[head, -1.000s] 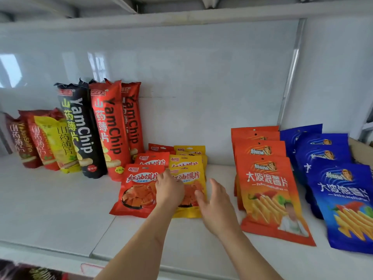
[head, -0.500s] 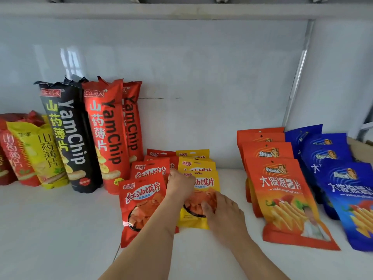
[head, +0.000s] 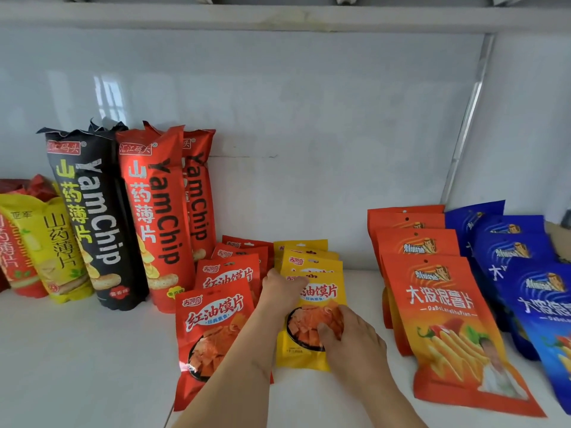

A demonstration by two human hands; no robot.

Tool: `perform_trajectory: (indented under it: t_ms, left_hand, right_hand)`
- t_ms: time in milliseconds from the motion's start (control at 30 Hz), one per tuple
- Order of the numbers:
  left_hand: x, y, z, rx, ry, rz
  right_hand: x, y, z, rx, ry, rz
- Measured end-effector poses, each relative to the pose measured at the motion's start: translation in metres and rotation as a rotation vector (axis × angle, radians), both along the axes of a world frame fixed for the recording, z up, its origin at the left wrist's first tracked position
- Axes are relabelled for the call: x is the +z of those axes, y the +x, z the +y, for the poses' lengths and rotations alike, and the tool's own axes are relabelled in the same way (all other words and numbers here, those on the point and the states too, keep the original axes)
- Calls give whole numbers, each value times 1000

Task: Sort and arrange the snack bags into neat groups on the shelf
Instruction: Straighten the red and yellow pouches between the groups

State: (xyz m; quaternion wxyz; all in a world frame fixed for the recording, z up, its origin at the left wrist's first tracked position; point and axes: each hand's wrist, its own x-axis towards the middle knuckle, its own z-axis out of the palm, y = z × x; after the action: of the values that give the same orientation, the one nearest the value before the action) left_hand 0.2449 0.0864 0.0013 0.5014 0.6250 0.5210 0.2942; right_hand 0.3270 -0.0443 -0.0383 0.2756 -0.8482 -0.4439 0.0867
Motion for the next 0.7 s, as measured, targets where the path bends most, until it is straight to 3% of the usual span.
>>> perform_trajectory:
  t_ms: [400,700]
  left_hand:
    - [5,10,27,-21,-176,-84]
    - [10,18,24,-64,-140,-43]
  right_hand:
    - [0,6,2,3,35,65]
    - [10,25,25,-148,117,225]
